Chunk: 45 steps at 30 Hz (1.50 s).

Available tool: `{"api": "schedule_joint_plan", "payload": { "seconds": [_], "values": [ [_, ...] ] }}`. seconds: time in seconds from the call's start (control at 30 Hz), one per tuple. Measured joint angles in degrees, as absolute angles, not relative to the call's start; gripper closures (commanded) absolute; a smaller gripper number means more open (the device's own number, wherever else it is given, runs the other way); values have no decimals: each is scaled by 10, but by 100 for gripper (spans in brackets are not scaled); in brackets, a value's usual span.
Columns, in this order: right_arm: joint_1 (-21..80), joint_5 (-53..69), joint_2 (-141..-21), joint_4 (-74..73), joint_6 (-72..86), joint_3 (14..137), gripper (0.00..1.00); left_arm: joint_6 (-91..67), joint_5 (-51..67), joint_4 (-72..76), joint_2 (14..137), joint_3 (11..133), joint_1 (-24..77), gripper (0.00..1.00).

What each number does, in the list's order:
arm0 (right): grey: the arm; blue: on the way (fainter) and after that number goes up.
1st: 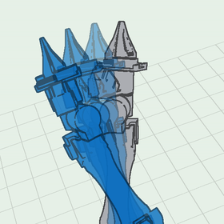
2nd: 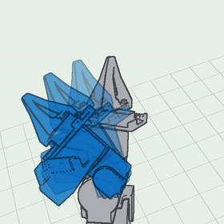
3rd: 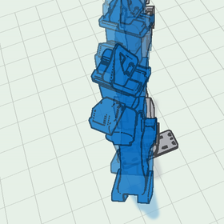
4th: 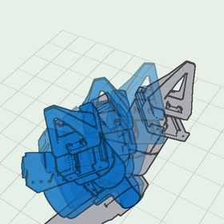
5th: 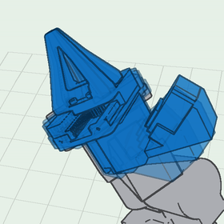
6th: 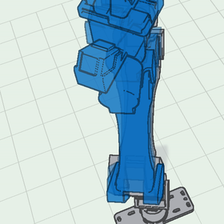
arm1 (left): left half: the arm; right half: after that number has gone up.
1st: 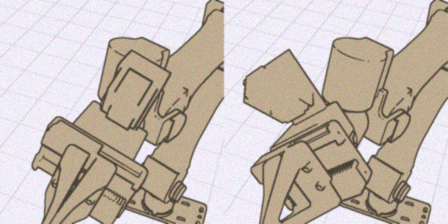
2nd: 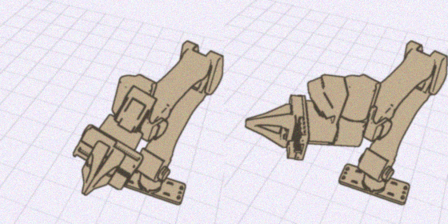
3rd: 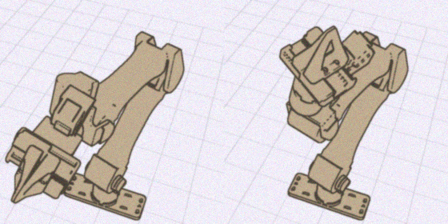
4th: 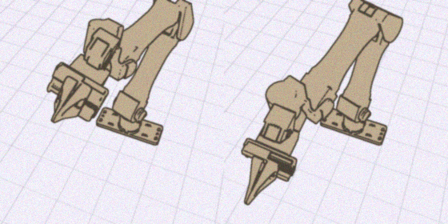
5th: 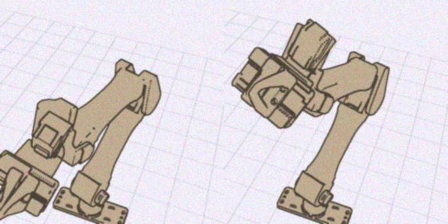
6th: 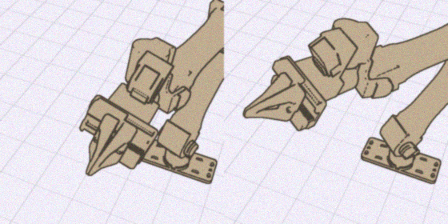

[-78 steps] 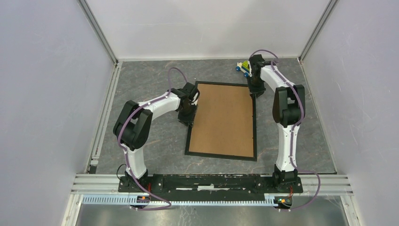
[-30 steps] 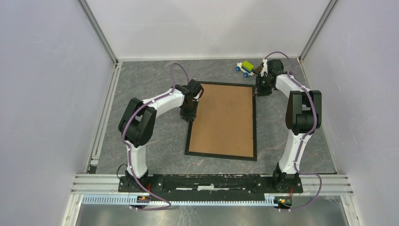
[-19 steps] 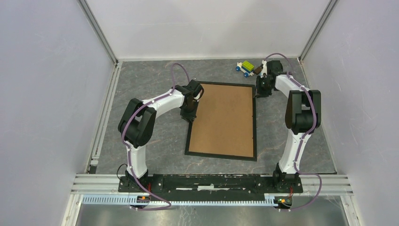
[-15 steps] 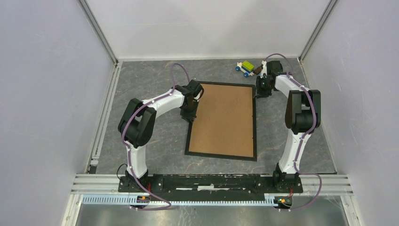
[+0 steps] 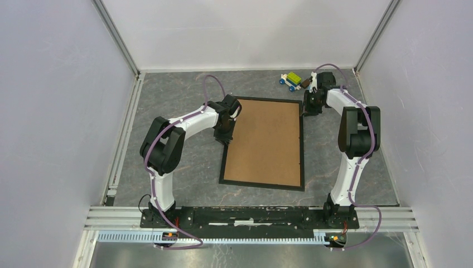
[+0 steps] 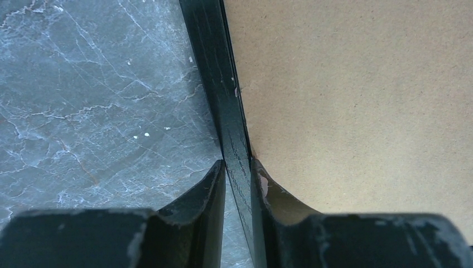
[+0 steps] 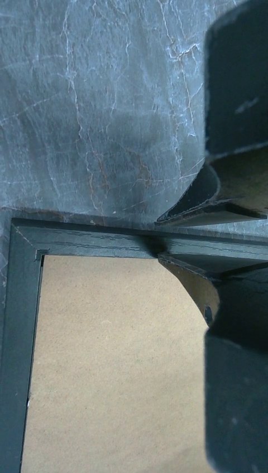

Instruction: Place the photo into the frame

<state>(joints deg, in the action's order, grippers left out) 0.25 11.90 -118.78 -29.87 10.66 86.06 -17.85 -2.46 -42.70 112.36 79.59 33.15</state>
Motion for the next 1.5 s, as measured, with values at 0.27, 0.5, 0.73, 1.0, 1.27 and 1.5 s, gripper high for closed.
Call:
{"api": "schedule_joint_plan", "payload": {
  "seconds": [0.27,0.5,0.73,1.0,1.27,1.5],
  "values": [
    [19,93,-1201,-316,113,881,70,-176,-24,-427,1124,796,331,74],
    [41,31,-1194,-304,124,868,68,-175,-23,-427,1124,796,331,75],
    [83,-41,-1202,-302,127,883,46,-175,-20,-427,1124,796,331,66],
    [39,80,-1121,-224,131,745,51,-177,-29,-434,1101,773,326,19],
    [42,61,-1042,-168,152,629,83,-352,47,-440,841,576,378,9],
    [46,23,-997,-100,199,557,100,-653,87,-359,730,453,525,13]
  ]
}}
